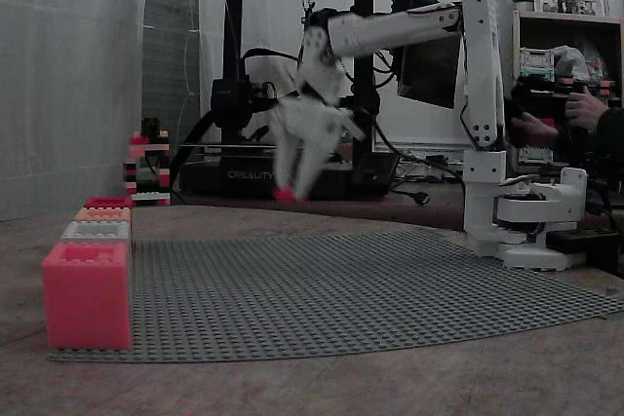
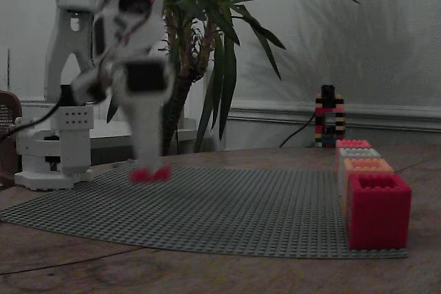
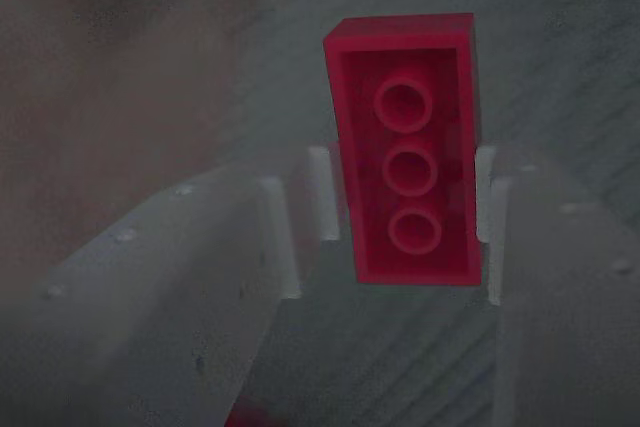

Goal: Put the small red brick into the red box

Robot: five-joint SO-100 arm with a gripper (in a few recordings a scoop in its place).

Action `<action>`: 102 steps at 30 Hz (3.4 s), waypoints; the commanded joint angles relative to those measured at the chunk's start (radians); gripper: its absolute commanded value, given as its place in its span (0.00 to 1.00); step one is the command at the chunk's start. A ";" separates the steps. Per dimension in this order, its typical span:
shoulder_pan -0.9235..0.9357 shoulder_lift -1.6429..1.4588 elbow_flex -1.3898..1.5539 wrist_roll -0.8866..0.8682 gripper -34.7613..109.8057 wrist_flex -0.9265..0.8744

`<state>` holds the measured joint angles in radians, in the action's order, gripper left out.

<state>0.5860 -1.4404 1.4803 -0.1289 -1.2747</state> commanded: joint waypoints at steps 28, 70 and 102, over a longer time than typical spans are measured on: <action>-0.327 0.647 -0.831 0.264 0.24 0.522; -0.405 -0.572 0.457 0.308 0.24 0.245; -0.624 -1.770 1.374 0.195 0.24 -0.129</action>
<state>-0.0245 -3.1815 2.8593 0.0752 -1.3837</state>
